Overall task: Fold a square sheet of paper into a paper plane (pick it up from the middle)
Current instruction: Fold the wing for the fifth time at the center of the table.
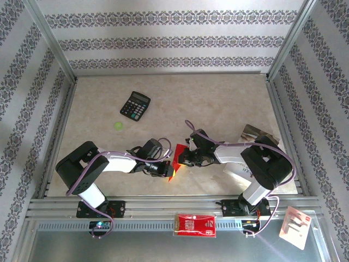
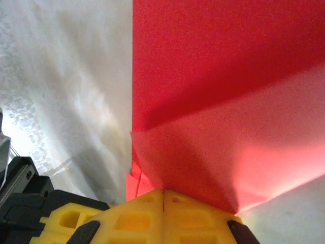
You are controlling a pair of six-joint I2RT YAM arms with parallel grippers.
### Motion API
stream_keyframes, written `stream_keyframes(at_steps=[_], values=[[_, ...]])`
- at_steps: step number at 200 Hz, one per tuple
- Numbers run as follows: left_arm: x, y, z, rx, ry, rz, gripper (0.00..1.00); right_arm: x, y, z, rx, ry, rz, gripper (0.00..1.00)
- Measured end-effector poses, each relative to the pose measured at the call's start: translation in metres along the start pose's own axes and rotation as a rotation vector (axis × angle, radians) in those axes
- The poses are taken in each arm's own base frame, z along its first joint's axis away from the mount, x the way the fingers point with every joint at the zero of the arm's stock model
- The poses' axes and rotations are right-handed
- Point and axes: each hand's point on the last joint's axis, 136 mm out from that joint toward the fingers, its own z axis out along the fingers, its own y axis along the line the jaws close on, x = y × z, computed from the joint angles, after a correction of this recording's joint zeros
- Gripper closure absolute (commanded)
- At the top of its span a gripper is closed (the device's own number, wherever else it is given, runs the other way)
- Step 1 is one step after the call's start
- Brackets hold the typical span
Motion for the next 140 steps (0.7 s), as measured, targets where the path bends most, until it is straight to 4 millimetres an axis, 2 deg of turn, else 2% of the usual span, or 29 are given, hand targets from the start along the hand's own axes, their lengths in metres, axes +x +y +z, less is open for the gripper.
stream_keyframes(at_steps=[55,140], values=[[0.000,0.000,0.000,0.000,-0.001,0.014,1.00,-0.024,-0.007,-0.006,0.007,-0.015,0.021,0.94],[-0.002,0.001,-0.001,-0.009,-0.013,0.023,1.00,-0.050,-0.017,-0.016,-0.021,-0.015,0.063,0.95]])
